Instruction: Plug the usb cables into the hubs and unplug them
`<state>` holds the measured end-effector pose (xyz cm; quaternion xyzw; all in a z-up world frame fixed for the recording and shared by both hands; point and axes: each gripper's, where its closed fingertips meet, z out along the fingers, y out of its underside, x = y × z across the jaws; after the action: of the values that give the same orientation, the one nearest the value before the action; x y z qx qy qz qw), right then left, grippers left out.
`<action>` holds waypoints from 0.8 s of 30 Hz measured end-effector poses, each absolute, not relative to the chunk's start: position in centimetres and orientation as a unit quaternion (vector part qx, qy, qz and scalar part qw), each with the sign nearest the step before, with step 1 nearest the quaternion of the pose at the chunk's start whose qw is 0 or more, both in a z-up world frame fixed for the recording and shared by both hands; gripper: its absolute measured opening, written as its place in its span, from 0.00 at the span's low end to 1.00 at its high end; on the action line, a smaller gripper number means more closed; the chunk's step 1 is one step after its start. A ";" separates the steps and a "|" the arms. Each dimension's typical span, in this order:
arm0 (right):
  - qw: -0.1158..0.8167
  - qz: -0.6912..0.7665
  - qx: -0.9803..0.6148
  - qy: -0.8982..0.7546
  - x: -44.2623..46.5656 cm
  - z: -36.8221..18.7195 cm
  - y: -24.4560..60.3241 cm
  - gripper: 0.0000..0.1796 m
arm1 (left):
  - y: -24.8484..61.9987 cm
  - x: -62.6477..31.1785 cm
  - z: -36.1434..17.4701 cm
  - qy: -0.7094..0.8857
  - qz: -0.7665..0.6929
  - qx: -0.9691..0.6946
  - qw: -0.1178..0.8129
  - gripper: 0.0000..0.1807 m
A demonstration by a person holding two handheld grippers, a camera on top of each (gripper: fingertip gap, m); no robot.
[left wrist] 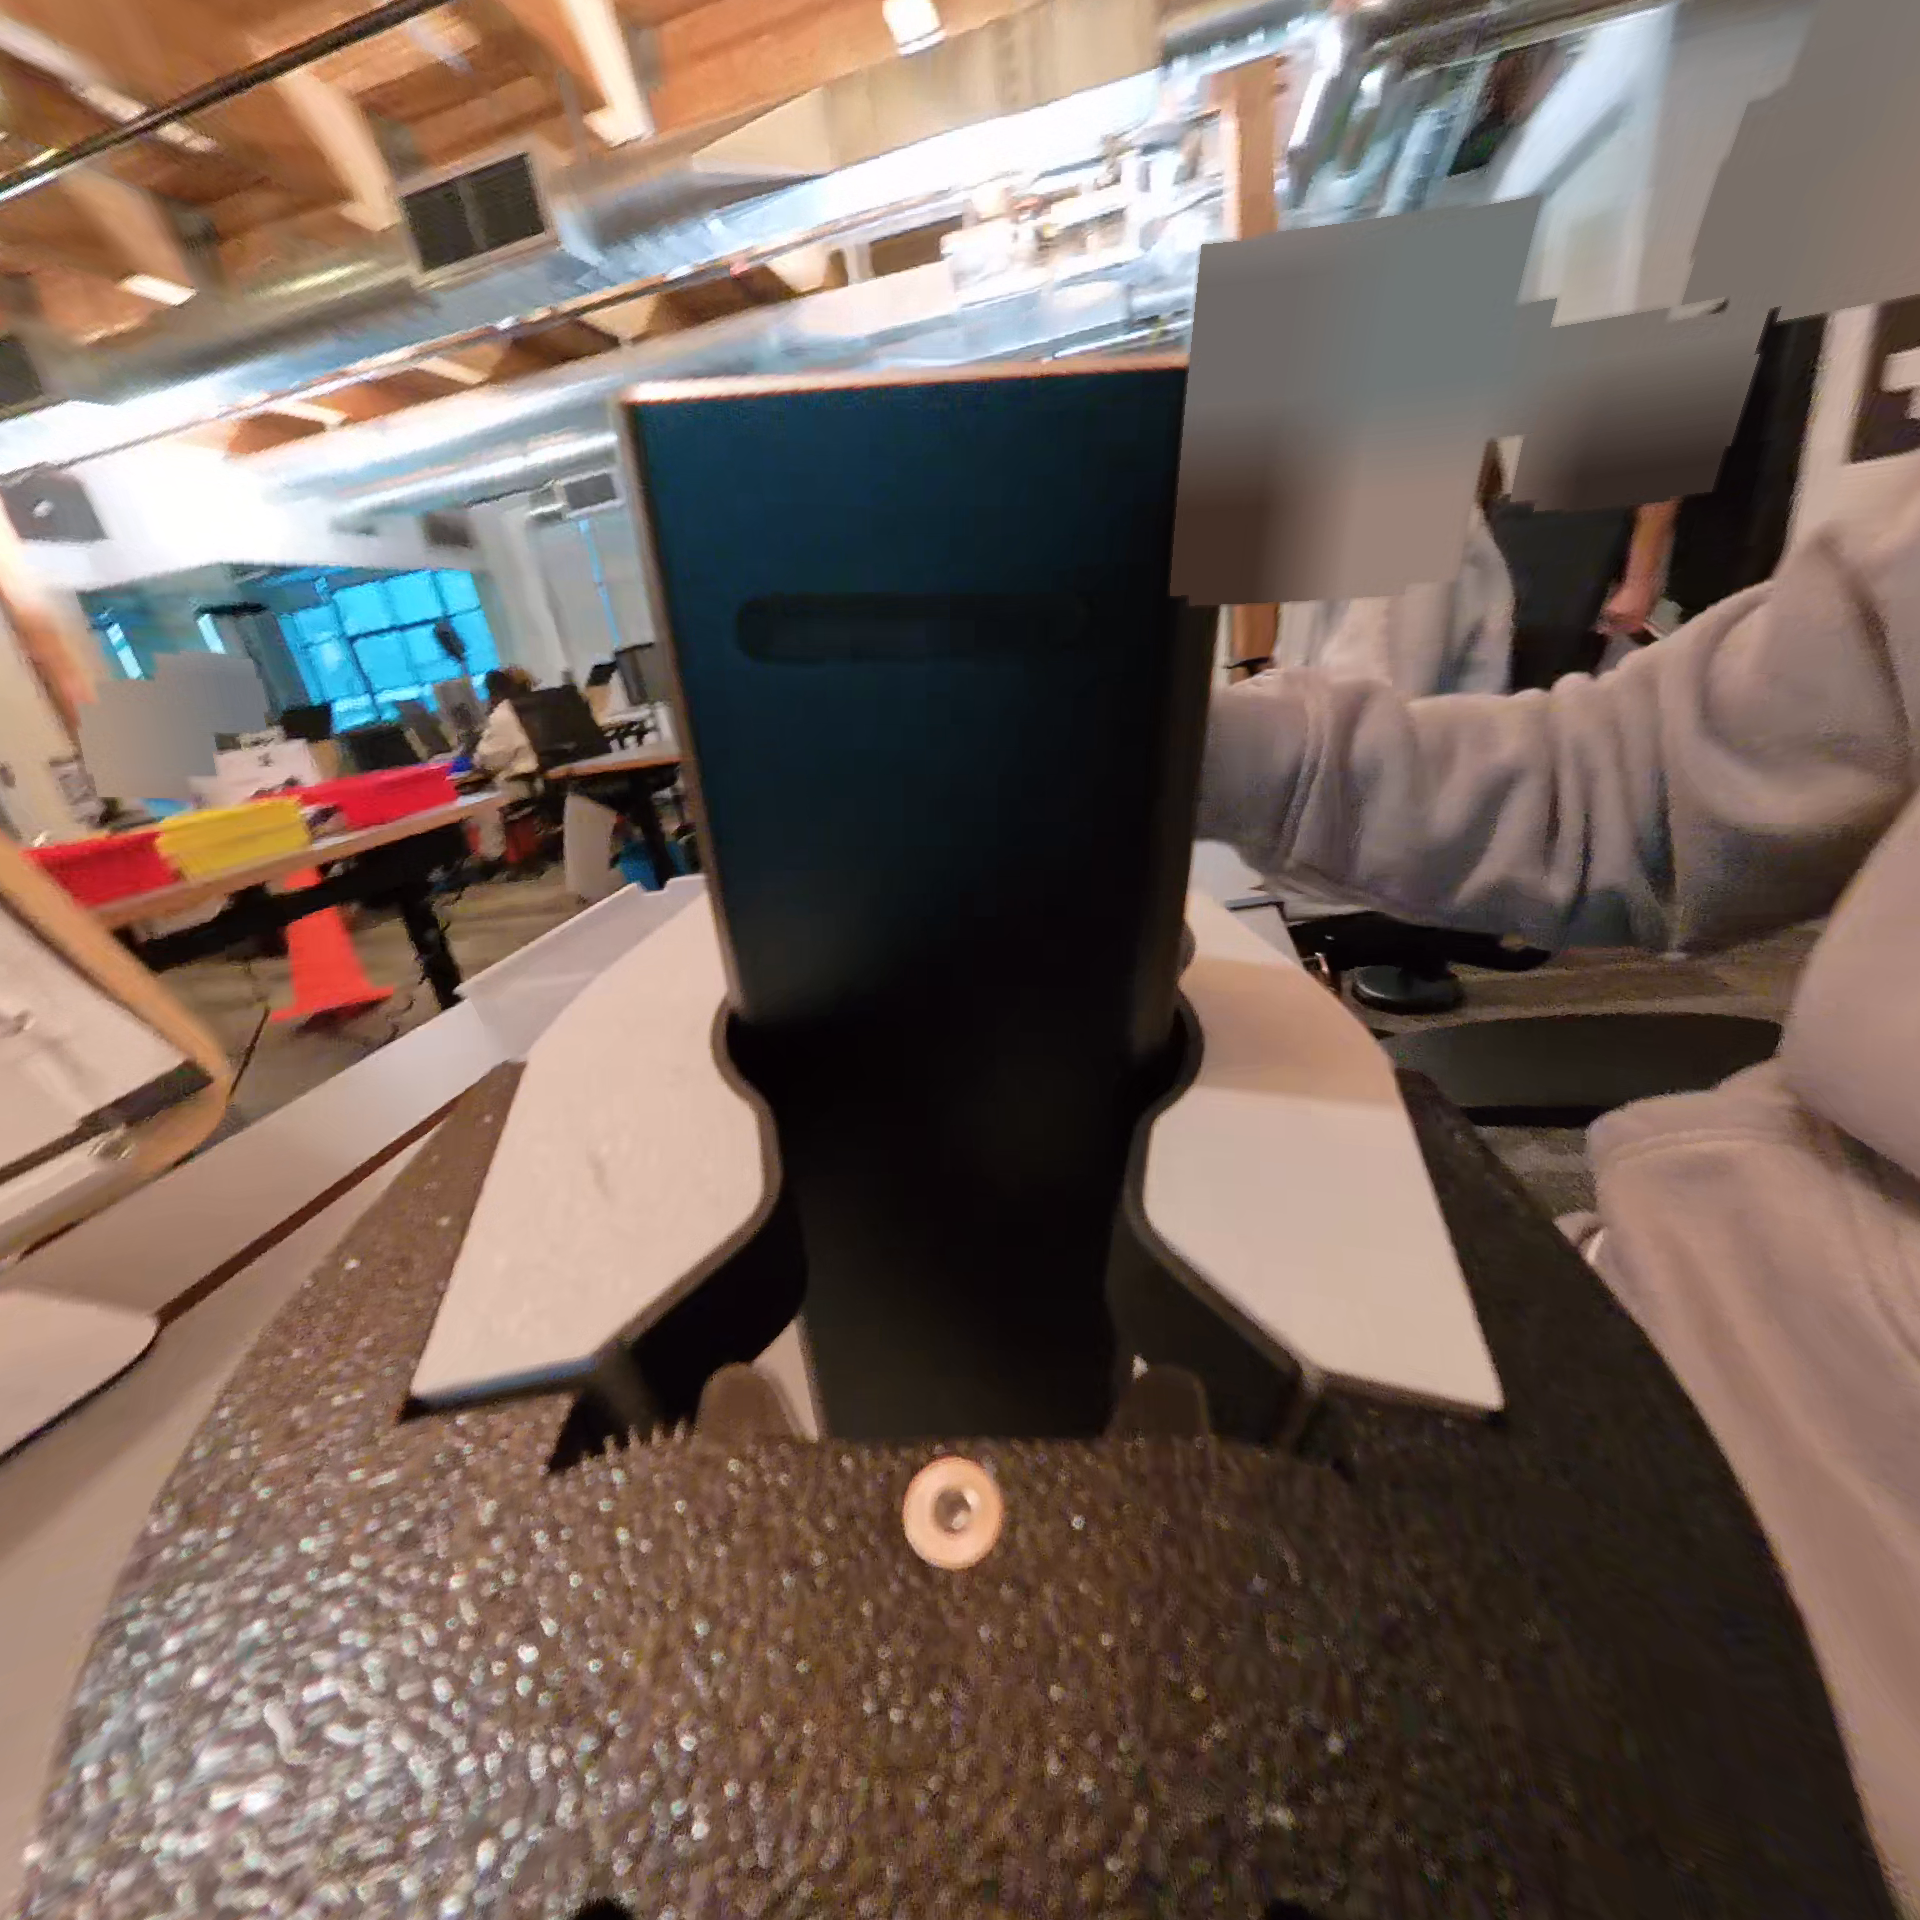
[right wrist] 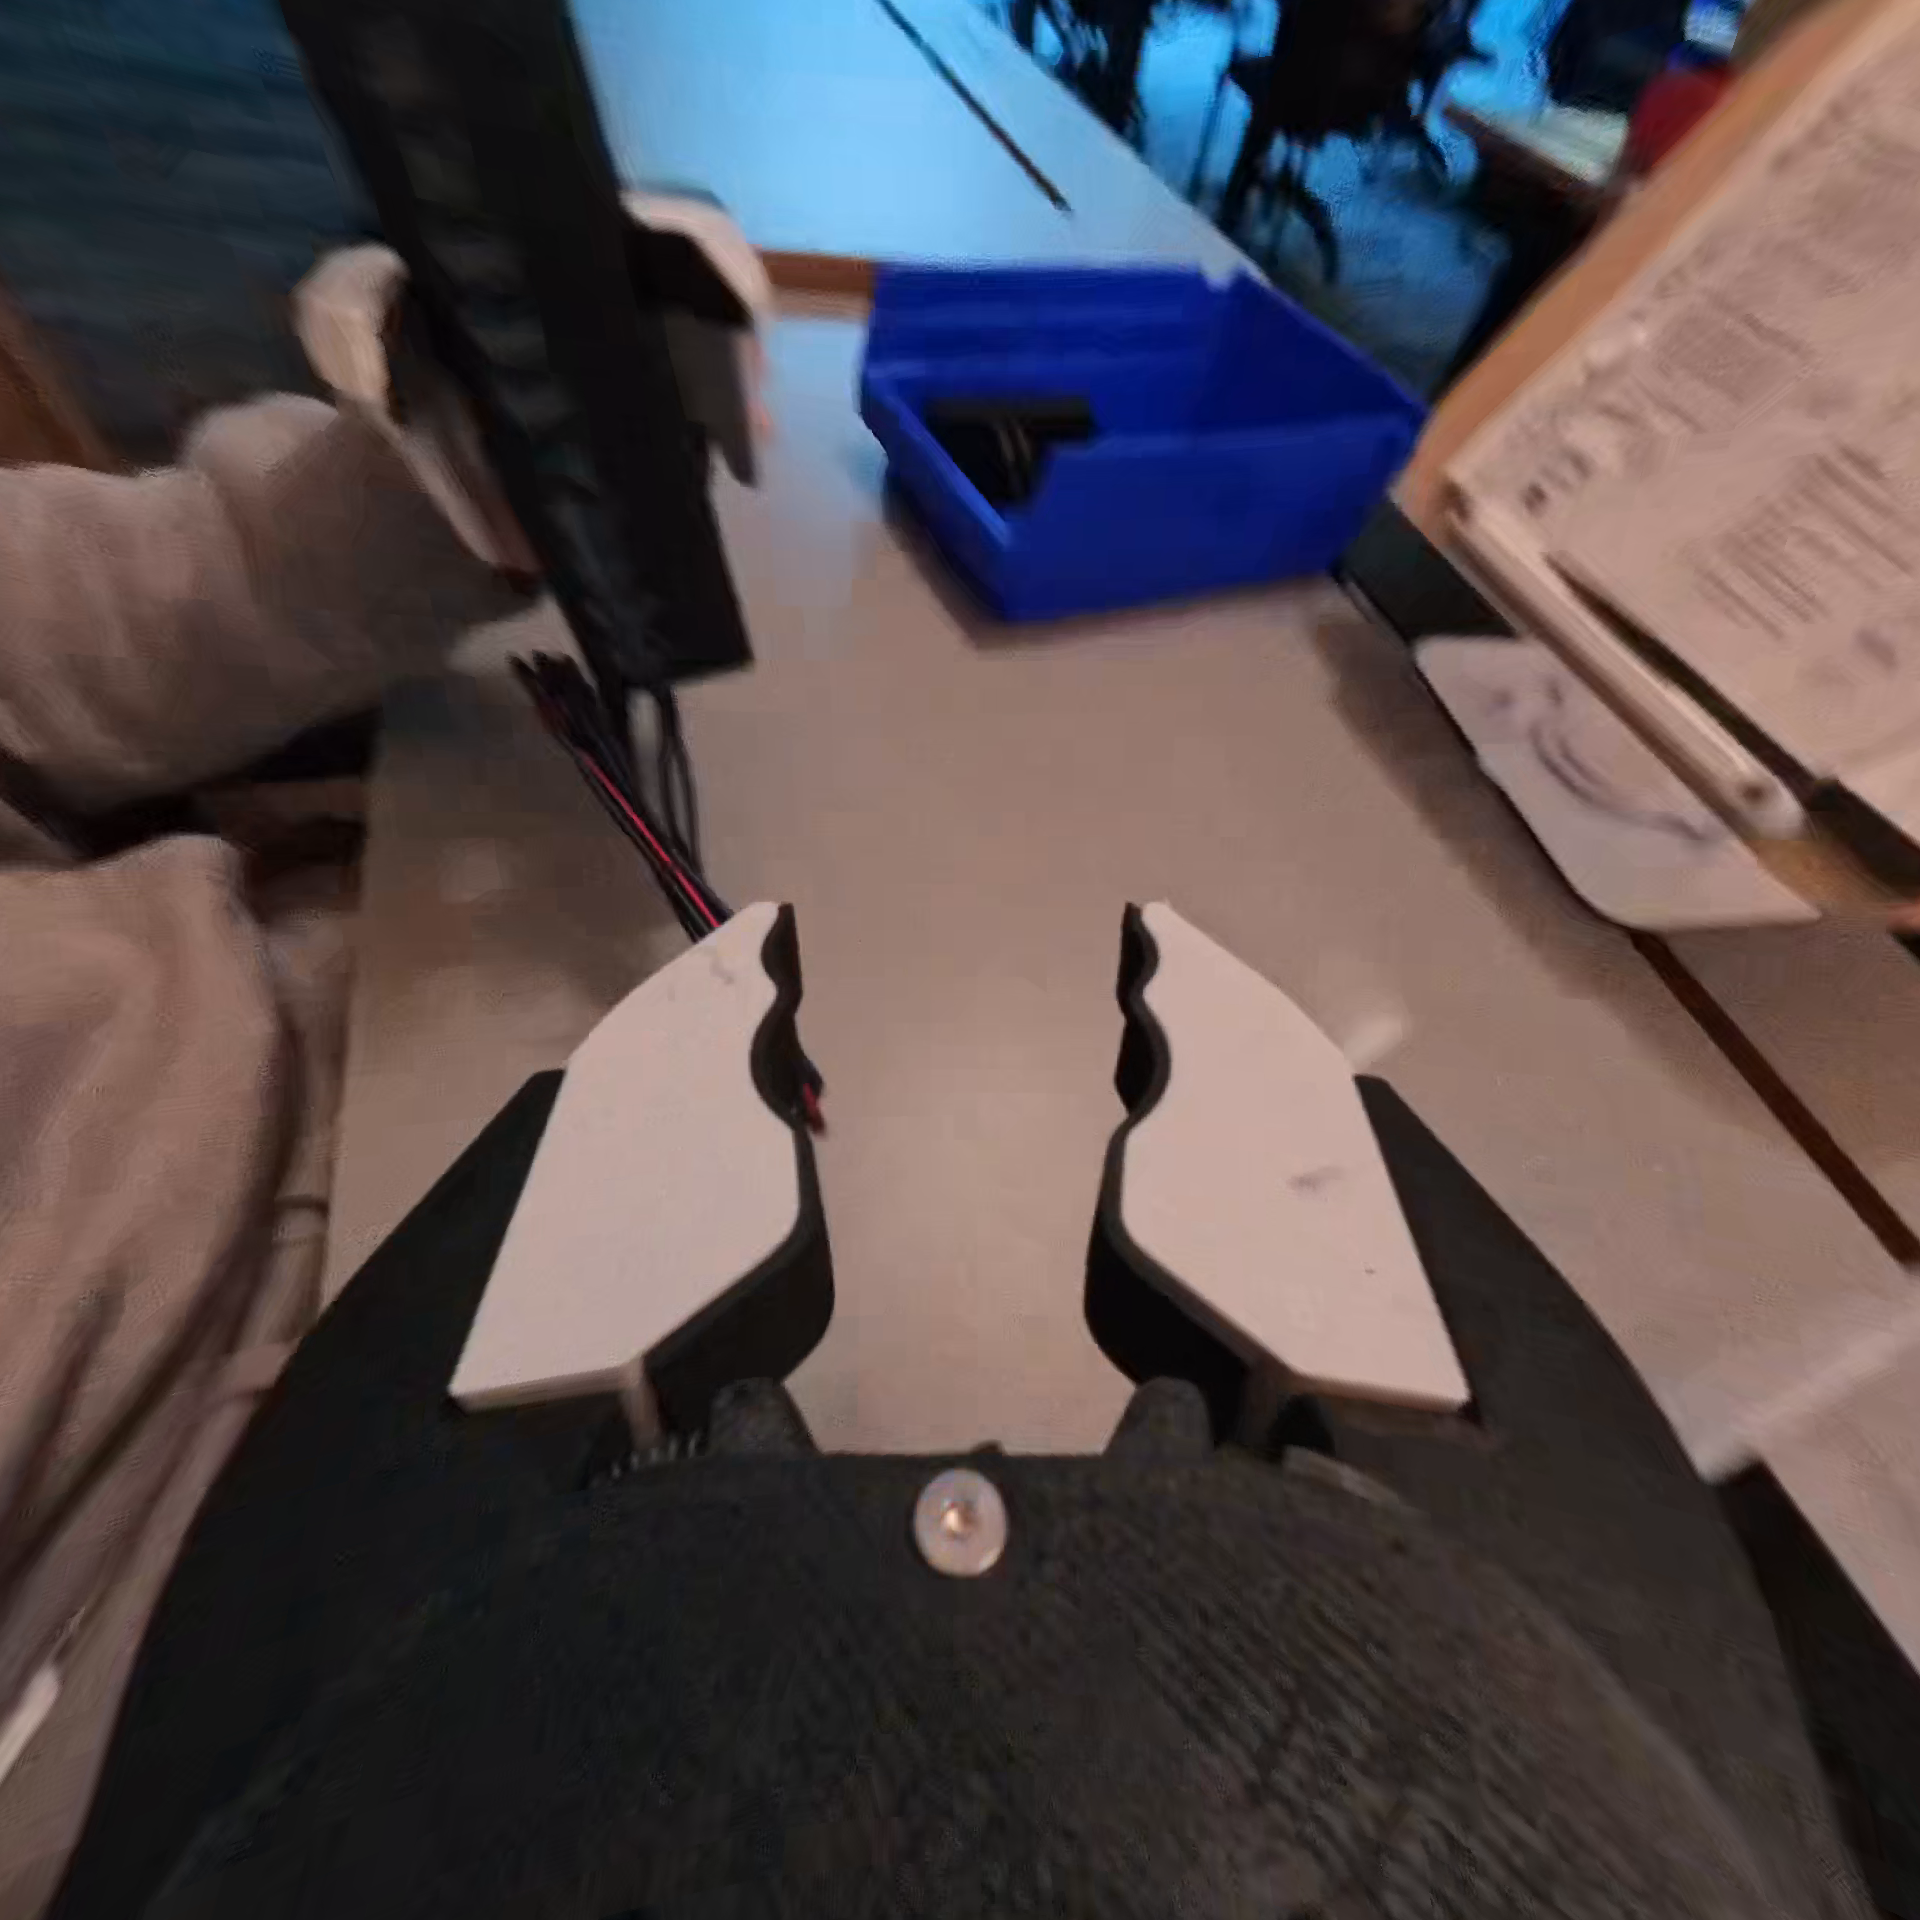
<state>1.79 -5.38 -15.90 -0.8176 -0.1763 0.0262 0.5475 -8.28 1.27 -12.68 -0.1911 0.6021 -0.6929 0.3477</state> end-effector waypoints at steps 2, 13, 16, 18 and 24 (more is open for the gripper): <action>0.581 0.054 -0.782 -0.220 -4.0 -16.1 -3.5 0.31 | 0.6 -8.5 -13.0 0.615 -0.689 -0.176 0.341 0.40; 0.665 0.070 -0.708 -0.227 -11.5 -16.4 0.6 0.11 | -1.7 -8.8 -14.0 0.643 -0.682 -0.142 0.319 0.40; 0.653 0.051 -0.722 -0.225 -11.2 -17.1 0.9 0.07 | -1.8 -8.2 -14.5 0.646 -0.675 -0.152 0.323 0.40; 0.649 0.043 -0.726 -0.222 -10.9 -17.2 1.0 0.10 | -1.7 -8.0 -14.6 0.640 -0.679 -0.157 0.324 0.40; 0.639 0.038 -0.731 -0.236 -11.0 -17.6 0.8 0.08 | -1.9 -8.2 -14.3 0.634 -0.689 -0.150 0.319 0.40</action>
<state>-10.98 0.83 -17.60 -0.7313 -0.2357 0.0379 0.6389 -8.22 -1.89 -14.32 -0.1503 0.6336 -0.6888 0.3186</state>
